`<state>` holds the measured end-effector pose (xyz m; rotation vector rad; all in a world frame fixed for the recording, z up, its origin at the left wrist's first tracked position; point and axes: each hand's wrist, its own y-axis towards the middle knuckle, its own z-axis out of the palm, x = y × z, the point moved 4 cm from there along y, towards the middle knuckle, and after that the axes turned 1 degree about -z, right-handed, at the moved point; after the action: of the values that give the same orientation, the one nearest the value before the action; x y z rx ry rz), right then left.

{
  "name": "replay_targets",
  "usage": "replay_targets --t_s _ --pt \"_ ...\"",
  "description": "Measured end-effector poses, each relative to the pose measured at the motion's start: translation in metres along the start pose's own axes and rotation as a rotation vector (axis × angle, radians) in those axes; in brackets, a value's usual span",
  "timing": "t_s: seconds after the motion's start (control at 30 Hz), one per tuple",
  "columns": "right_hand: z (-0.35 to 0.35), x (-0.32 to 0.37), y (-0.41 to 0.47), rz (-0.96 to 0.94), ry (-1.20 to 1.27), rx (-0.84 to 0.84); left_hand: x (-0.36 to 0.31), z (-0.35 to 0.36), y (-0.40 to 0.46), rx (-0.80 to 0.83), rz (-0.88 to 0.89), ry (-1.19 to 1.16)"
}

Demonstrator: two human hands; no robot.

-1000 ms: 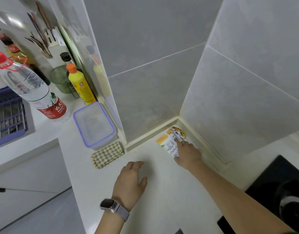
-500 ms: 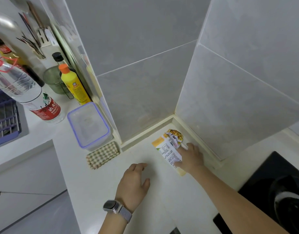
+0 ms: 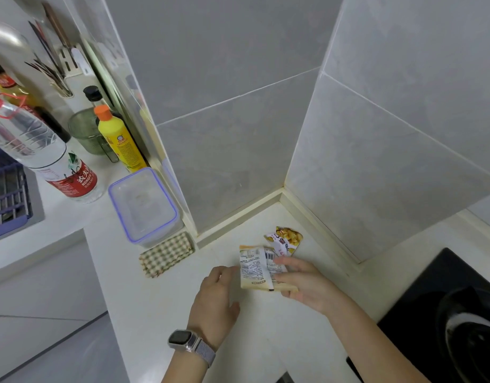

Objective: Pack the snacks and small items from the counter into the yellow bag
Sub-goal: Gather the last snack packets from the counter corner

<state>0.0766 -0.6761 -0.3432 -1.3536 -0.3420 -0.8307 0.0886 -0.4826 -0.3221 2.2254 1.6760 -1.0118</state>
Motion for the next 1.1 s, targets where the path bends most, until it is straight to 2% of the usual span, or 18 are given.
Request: replay_targets --t_s 0.07,0.17,0.33,0.53,0.6,0.7,0.8,0.9,1.03,1.1 --pt "0.009 0.000 -0.014 0.047 0.139 0.050 0.004 0.001 0.000 0.006 0.000 0.030" --pt "0.018 0.003 -0.032 0.066 0.213 0.103 0.008 0.001 0.002 -0.017 0.018 -0.016" --pt "0.032 0.011 -0.060 0.085 0.325 0.208 0.002 -0.005 0.005 -0.052 -0.004 -0.276" --pt "0.031 0.028 -0.065 0.117 0.780 0.335 -0.008 -0.013 0.001 0.017 -0.062 -0.551" --pt "0.030 0.034 -0.065 0.060 0.807 0.331 -0.010 -0.013 -0.001 0.002 -0.114 -0.593" --pt "0.028 0.041 -0.064 -0.004 0.672 0.259 -0.016 -0.012 -0.005 -0.008 -0.164 -0.625" --pt "0.017 0.044 -0.057 -0.009 0.542 0.148 -0.021 -0.013 -0.009 -0.011 -0.226 -0.790" --pt "-0.010 0.038 -0.037 -0.018 0.373 -0.041 -0.023 -0.019 -0.011 -0.040 -0.261 -0.873" --pt "-0.035 0.035 -0.008 -0.071 -0.103 -0.267 -0.016 -0.023 -0.012 -0.110 -0.339 -0.968" --pt "-0.039 0.038 0.006 -0.184 -0.399 -0.359 -0.013 -0.024 -0.012 -0.124 -0.375 -1.033"
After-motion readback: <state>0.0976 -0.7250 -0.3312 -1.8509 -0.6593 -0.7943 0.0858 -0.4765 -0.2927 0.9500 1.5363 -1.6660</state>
